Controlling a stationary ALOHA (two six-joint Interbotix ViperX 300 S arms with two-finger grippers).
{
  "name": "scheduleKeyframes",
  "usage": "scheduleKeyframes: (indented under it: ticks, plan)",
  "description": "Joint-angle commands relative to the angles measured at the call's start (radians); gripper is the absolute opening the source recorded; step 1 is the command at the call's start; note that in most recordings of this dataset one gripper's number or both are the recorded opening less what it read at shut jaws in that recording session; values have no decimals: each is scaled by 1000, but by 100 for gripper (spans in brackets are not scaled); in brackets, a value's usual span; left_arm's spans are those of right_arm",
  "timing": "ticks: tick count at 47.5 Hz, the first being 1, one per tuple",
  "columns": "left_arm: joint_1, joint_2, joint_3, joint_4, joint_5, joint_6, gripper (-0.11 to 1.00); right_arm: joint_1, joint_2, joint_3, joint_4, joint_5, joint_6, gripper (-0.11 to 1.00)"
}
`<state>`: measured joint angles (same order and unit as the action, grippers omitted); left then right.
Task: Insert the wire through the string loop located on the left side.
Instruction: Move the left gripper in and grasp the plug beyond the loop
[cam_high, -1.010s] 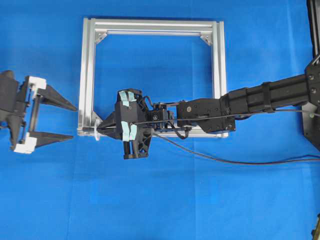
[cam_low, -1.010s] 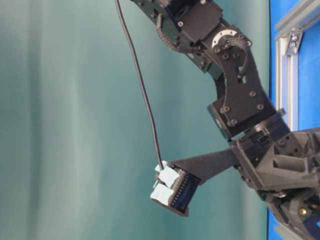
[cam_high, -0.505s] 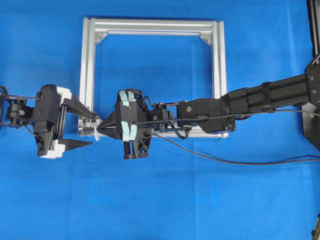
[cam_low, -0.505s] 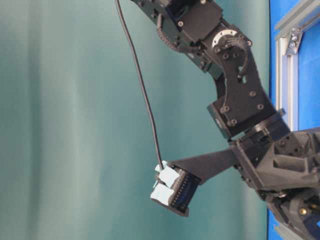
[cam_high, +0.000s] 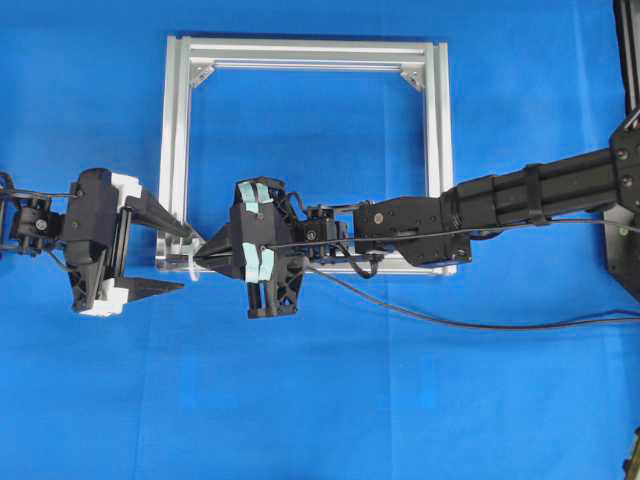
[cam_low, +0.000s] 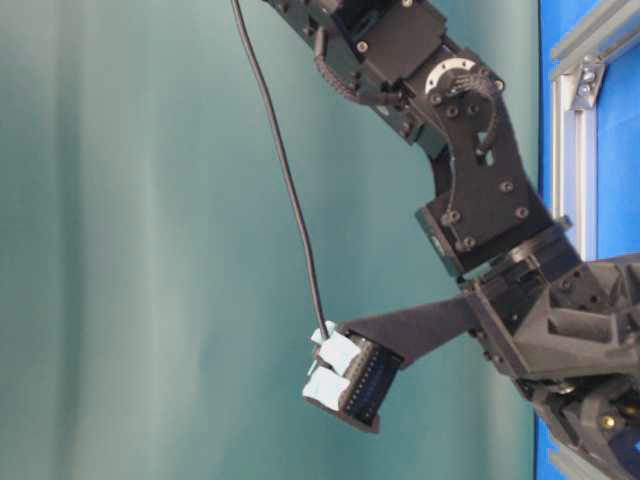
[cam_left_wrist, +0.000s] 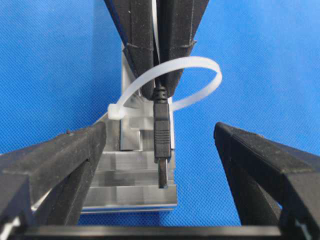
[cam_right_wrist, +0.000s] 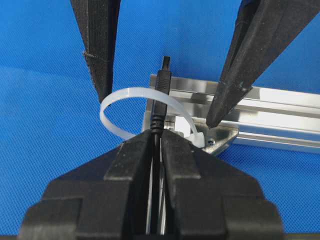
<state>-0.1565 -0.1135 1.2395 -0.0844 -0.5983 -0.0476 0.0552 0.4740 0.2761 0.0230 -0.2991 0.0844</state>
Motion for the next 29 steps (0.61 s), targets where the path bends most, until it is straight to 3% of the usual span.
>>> scheduleKeyframes:
  ticks: [1, 9, 13, 24, 26, 29]
  plan:
    - [-3, -11, -8, 2, -9, 0, 90, -3, -21, -8, -2, -8, -2, 3]
    - [-3, -8, -8, 2, -3, 0, 88, -3, -21, -8, -2, -9, -2, 3]
    - [-3, -8, -8, 0, 11, 2, 82, -3, -21, -8, -2, -8, -2, 3]
    - [-2, -12, -2, 2, 32, 3, 14, -3, -21, -8, -2, -9, -2, 3]
    - [-3, -12, -2, 2, 35, 3, 7, -3, -21, -5, -2, -9, -2, 3]
    - [-3, -12, -3, 2, 34, 3, 7, -3, -21, -8, -2, -8, -2, 3]
